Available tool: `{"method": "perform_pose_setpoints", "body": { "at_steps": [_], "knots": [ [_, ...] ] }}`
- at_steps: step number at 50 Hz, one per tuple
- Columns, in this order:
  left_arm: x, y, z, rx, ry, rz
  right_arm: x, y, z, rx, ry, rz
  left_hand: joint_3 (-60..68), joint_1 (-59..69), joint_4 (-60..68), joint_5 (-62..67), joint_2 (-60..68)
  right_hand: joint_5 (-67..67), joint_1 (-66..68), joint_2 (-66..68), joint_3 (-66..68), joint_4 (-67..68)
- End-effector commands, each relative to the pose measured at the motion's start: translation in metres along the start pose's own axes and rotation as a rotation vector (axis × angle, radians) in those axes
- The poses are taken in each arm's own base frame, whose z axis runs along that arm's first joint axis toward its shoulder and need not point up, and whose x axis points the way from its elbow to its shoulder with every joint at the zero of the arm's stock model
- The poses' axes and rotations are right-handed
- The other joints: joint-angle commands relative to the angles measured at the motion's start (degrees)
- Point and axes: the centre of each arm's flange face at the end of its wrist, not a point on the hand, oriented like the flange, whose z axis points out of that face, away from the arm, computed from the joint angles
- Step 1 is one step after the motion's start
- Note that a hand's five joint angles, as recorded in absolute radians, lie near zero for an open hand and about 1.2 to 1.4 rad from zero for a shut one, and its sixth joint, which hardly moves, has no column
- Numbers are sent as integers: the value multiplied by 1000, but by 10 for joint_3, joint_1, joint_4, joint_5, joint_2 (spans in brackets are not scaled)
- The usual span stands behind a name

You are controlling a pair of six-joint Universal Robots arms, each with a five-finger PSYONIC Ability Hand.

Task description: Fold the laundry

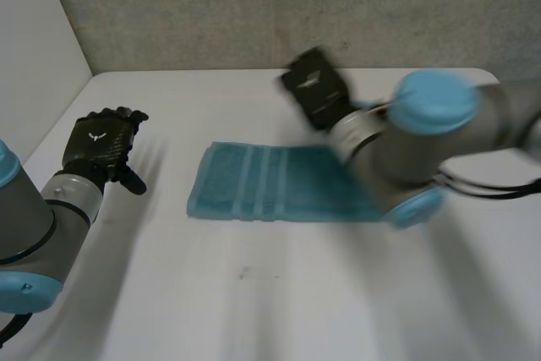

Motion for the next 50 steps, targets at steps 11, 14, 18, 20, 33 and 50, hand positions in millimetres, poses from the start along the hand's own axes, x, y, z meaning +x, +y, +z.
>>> {"method": "perform_pose_setpoints", "body": {
  "at_steps": [11, 14, 18, 20, 33, 50],
  "knots": [
    [0, 1, 1, -1, 0, 1, -164, -35, -22, 125, -289, 37, -3, -2, 2, 6, 1, -509, -395, -522, -526, -529],
    [1, 2, 2, 4, 2, 1, -127, -53, -19, 93, -169, 51, -3, -2, 2, 6, 1, -563, -449, -576, -580, -583],
    [2, 5, 2, -3, 8, 1, -71, -49, -20, -7, -33, 138, -3, -2, 2, 6, 1, -563, -449, -576, -580, -583],
    [4, 5, 1, -2, 17, 1, -43, -40, -26, -65, 5, 213, -3, -2, 2, 6, 1, -563, -449, -576, -580, -583],
    [60, -24, 10, 93, 223, 11, 13, 45, -91, -468, 60, 578, 23, 24, 28, 31, 27, -563, -449, -576, -580, -583],
    [83, -21, 20, -14, 271, 3, 9, 134, -109, -581, 126, 424, 21, 22, 26, 29, 25, 137, 251, 124, 120, 117]
  ]
}}
